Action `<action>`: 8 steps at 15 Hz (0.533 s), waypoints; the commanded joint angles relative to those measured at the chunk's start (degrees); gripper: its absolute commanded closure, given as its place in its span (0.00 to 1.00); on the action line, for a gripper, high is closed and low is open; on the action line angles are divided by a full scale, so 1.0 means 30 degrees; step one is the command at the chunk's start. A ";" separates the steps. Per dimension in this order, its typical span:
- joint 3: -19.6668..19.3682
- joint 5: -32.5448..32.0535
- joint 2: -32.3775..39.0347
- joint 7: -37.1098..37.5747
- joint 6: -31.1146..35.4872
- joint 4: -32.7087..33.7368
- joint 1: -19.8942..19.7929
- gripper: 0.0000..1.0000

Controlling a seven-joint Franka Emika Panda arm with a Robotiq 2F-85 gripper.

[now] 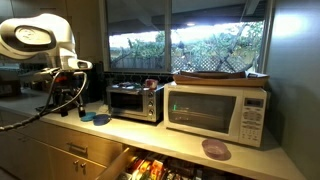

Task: Move the blue plate from the left to the right

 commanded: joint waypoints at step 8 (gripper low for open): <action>0.2687 0.2139 0.2930 0.3809 0.6249 -0.1791 0.2317 0.00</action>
